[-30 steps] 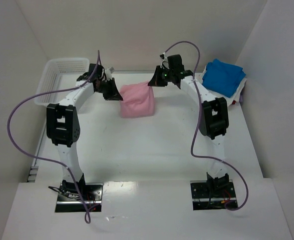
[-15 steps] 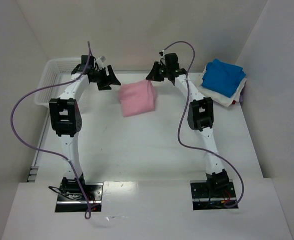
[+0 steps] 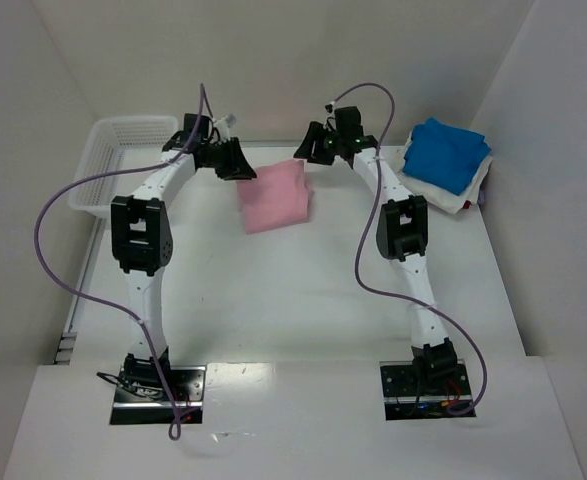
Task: Fold and stack the t-shirts
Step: Fold the long partially folded tshirt into a neat square
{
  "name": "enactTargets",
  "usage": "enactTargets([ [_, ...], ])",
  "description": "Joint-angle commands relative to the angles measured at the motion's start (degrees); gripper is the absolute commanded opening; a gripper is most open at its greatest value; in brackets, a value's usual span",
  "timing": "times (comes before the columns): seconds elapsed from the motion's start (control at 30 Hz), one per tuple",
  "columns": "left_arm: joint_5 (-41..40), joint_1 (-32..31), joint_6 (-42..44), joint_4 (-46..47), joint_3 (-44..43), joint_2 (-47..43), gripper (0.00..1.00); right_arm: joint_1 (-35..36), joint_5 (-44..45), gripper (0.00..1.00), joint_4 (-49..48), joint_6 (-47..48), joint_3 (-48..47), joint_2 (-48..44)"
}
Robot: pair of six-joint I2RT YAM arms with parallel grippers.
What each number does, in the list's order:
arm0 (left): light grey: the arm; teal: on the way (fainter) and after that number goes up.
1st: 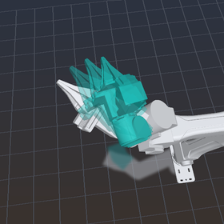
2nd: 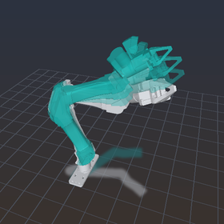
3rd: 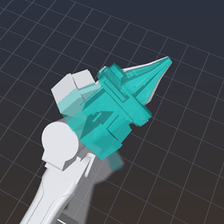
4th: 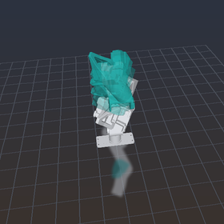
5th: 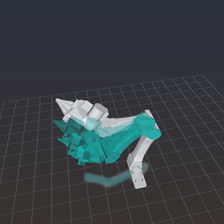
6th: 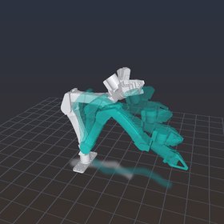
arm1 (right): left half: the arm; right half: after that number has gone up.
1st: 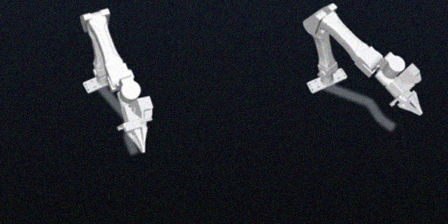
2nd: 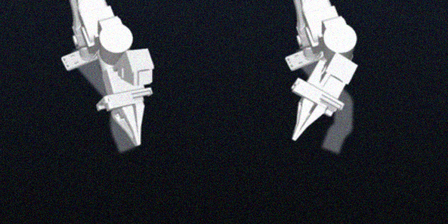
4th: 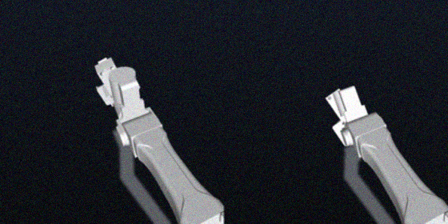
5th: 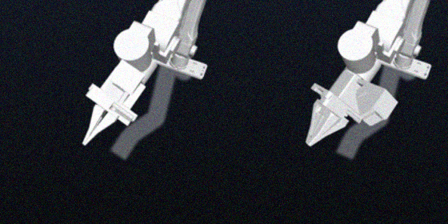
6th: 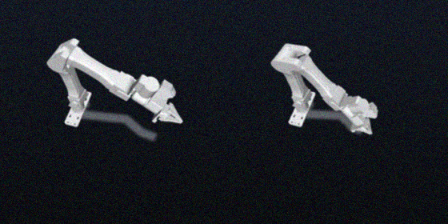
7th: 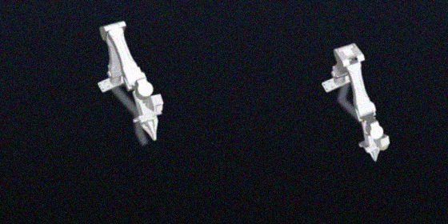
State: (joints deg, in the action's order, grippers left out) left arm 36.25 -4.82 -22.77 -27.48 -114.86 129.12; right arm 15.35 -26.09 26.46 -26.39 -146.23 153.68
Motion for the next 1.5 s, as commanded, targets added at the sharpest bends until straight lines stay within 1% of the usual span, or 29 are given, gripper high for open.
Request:
enactTargets([
  [0.0, -1.0, -2.3, -1.1, 4.5, 2.3, -0.8, 0.32, -0.7, 1.2, 0.59, 1.4, 2.7, 1.5, -8.0],
  [0.07, -1.6, -2.9, -2.2, 6.6, 2.3, -0.1, 0.28, -0.7, 1.2, 0.47, 1.4, 3.4, 2.5, -10.3],
  [0.1, -2.5, -2.9, -3.1, 7.7, 2.3, 0.6, 0.25, -0.7, 1.2, 0.37, 1.4, 3.4, 3.0, -10.9],
  [0.2, -5.5, -3.4, -4.5, 9.6, 0.7, 3.0, 0.22, -0.7, 1.2, 0.2, 2.0, 3.9, 4.2, -13.4],
  [0.23, -6.0, -3.4, -5.4, 9.6, -0.4, 4.0, 0.2, -0.7, -0.2, 0.13, 2.0, 3.9, 5.1, -14.0],
  [0.27, -6.7, -3.4, -5.4, 9.6, -2.9, 5.9, 0.19, -0.7, -1.2, 0.11, 2.0, 3.9, 5.7, -15.2],
  [0.33, -8.2, -3.4, -6.8, 9.6, -5.4, 7.9, 0.18, -0.7, -3.8, 0.09, -0.2, 3.9, 8.1, -16.0],
  [0.4, -10.5, -4.0, -7.4, 8.2, -9.2, 10.7, 0.18, -0.1, -3.9, 0.09, -0.2, 3.9, 9.7, -16.0],
  [0.5, -14.3, -5.1, -7.4, 4.1, -14.2, 14.5, 0.18, 1.1, -5.2, 0.09, -0.2, 3.9, 10.9, -15.5],
  [0.53, -16.1, -5.9, -6.6, 0.9, -16.2, 15.6, 0.18, 1.9, -5.2, 0.09, -0.7, 3.9, 10.9, -15.5],
  [0.57, -17.9, -5.9, -6.1, -0.6, -20.2, 17.6, 0.18, 2.0, -5.2, 0.09, -0.7, 4.6, 11.4, -15.5],
  [0.6, -20.3, -6.6, -6.1, -1.7, -22.0, 18.6, 0.18, 2.9, -5.2, 0.09, -0.7, 4.6, 11.4, -15.0],
  [0.67, -21.8, -6.6, -6.1, -3.9, -25.0, 21.0, 0.18, 3.7, -3.9, 0.09, -0.7, 5.1, 11.4, -13.7],
  [0.77, -26.3, -7.2, -6.1, -5.1, -28.9, 22.3, 0.18, 5.0, -1.0, 0.09, -0.1, 6.3, 11.4, -11.8],
  [0.83, -28.6, -7.2, -5.6, -5.7, -31.5, 22.3, 0.21, 5.0, -0.4, 0.09, -0.1, 7.0, 11.4, -10.5],
  [0.87, -28.7, -7.2, -5.5, -5.7, -32.4, 22.3, 0.21, 5.0, 0.2, 0.09, -0.1, 7.1, 11.4, -10.4],
  [0.97, -28.7, -6.7, -5.0, -5.7, -35.5, 21.6, 0.27, 5.0, 1.8, 0.09, -0.1, 7.6, 11.4, -7.5],
  [1.03, -28.7, -6.7, -3.8, -6.2, -35.6, 19.5, 0.29, 5.0, 2.3, 0.09, -0.1, 7.6, 9.8, -5.8],
  [1.07, -28.1, -6.7, -3.7, -6.8, -35.6, 18.7, 0.32, 5.0, 2.4, 0.09, -0.1, 7.6, 8.8, -4.4],
  [1.13, -26.8, -6.1, -2.5, -8.1, -35.6, 16.2, 0.36, 5.0, 3.4, 0.09, 0.5, 7.6, 8.1, -3.3],
  [1.17, -25.8, -6.1, -1.6, -8.3, -34.8, 15.1, 0.36, 5.0, 4.5, 0.09, 0.5, 7.6, 8.0, -3.2],
  [1.2, -25.2, -6.1, -1.0, -8.8, -33.9, 14.1, 0.39, 5.0, 5.2, 0.09, 0.5, 7.6, 7.5, -2.7],
  [1.37, -21.6, -6.8, 1.7, -9.4, -23.7, 5.4, 0.39, 3.3, 6.8, 0.09, 0.5, 7.0, 5.9, -0.7],
  [1.4, -20.3, -7.5, 1.8, -8.4, -17.3, 3.7, 0.39, 3.2, 6.8, 0.09, 0.5, 6.5, 5.9, -0.6],
  [1.47, -19.6, -8.5, 2.3, -3.8, -9.4, -1.6, 0.38, 2.6, 6.8, 0.09, 0.5, 6.4, 5.4, -0.1],
])
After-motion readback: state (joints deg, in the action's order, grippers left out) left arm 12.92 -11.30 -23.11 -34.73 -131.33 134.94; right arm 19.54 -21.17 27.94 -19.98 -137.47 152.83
